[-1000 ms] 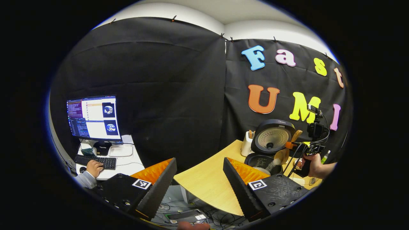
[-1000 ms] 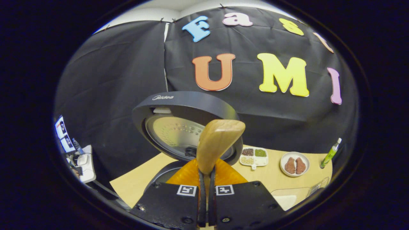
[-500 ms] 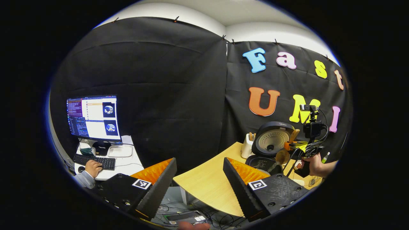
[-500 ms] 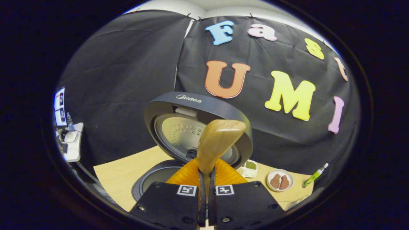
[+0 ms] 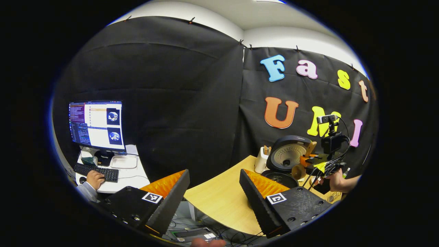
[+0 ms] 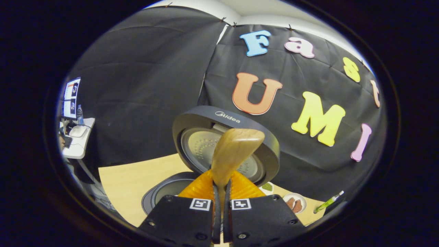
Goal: Close the left gripper, press the button to open the rice cooker; take a wooden spoon from the chopstick holder with the right hand, scoop a spoonful of rice and pour it into the rice cooker, then put the wooden spoon back into the chopstick holder.
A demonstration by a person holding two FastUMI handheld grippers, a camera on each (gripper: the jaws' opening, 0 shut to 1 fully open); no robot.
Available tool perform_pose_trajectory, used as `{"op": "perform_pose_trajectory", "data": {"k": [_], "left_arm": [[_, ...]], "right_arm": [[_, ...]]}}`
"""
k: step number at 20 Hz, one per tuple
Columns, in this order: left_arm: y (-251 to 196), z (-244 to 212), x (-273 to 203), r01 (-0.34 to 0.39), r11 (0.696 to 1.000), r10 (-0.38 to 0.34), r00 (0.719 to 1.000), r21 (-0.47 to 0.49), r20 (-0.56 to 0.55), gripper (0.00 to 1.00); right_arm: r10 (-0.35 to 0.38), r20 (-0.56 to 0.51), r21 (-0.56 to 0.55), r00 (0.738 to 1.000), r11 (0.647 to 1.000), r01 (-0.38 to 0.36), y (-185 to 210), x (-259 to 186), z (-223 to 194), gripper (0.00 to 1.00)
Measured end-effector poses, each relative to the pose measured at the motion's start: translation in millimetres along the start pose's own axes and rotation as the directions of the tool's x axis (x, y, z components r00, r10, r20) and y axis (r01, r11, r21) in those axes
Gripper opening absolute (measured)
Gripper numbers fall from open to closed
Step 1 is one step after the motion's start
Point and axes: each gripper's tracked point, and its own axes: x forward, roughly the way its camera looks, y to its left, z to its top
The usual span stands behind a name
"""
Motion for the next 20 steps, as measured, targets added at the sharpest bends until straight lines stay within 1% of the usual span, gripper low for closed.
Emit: {"op": "perform_pose_trajectory", "data": {"k": [6, 9, 11, 14, 17, 20], "left_arm": [[-13.2, 5.5, -1.7, 0.025, 0.999, -0.025, 1.0, 0.023, 0.005, 0.95], [-30.6, 9.7, -3.9, 0.052, 0.998, -0.052, 0.999, 0.046, 0.011, 0.95], [-49.6, 12.5, -4.7, 0.081, 0.995, -0.082, 0.997, 0.052, 0.01, 0.95], [-84.2, 14.5, -3.7, 0.139, 0.988, -0.139, 0.99, 0.07, 0.0, 0.95], [-123.3, 18.2, -1.8, 0.211, 0.973, -0.212, 0.977, 0.093, -0.005, 0.95], [-167.6, 16.3, -0.9, 0.29, 0.949, -0.29, 0.957, 0.127, -0.019, 0.95]], "right_arm": [[0.046, 0.026, 0.104, 0.999, 0.993, -0.049, -2.5, -13.7, 4.8, 0.08], [0.086, 0.046, 0.21, 0.995, 0.973, -0.094, -7.2, -28.5, 5.8, 0.08], [0.086, 0.06, 0.282, 0.994, 0.954, -0.1, -19.6, -44.7, 11.8, 0.08], [0.069, 0.084, 0.381, 0.994, 0.92, -0.096, -48.1, -67.3, 13.0, 0.08], [0.014, 0.094, 0.447, 0.996, 0.893, -0.055, -89.7, -91.5, 8.9, 0.08], [-0.044, 0.094, 0.502, 0.995, 0.865, -0.009, -132.0, -120.1, -7.0, 0.08]]}}
